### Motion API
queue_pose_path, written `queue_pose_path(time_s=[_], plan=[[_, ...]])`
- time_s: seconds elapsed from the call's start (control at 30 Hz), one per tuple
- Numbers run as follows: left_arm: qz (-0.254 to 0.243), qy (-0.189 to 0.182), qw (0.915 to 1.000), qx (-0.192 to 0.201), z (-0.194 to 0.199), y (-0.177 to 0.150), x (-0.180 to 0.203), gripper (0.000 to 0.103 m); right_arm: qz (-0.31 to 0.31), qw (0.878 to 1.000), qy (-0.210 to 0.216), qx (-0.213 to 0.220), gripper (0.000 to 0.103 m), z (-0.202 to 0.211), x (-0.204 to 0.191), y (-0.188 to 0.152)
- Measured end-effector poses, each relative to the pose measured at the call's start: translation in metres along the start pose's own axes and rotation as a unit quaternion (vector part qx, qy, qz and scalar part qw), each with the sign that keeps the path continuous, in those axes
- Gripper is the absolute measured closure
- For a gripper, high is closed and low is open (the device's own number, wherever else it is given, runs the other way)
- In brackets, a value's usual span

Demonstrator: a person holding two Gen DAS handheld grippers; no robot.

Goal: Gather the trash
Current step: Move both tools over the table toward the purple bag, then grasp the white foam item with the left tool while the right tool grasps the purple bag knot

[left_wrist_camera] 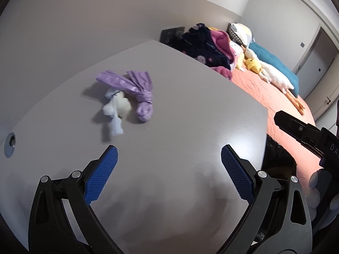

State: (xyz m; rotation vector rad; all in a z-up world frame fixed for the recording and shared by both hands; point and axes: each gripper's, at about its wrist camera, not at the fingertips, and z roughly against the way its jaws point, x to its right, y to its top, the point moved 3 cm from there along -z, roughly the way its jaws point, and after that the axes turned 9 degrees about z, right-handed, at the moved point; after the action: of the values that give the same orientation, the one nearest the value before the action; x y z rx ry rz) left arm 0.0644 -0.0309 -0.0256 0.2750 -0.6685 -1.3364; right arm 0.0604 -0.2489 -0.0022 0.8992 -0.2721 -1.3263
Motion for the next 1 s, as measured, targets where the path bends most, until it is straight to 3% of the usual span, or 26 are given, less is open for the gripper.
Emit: queue_pose_path(time_s=[0.63, 0.73, 0.83, 1.0], plan=[[0.027, 0.043, 0.9987, 0.003, -0.054, 0.044, -0.059, 0.008, 0.022, 0.999, 0.0, -0.028, 0.035, -0.078, -0.036, 0.018], [0.033, 0.05, 0.9982, 0.001, -0.063, 0.051, -0.066, 0.012, 0.023, 0.999, 0.0, -0.031, 0.035, -0.087, -0.038, 0.02], [0.037, 0.045, 0.9983, -0.005, -0.073, 0.058, -0.074, 0.029, 0.024, 0.999, 0.001, -0.035, 0.035, -0.096, -0.04, 0.021], [0.042, 0.046, 0.9979, -0.016, -0.088, 0.067, -0.082, 0.03, 0.028, 0.999, 0.005, -0.047, 0.035, -0.114, -0.046, 0.022]])
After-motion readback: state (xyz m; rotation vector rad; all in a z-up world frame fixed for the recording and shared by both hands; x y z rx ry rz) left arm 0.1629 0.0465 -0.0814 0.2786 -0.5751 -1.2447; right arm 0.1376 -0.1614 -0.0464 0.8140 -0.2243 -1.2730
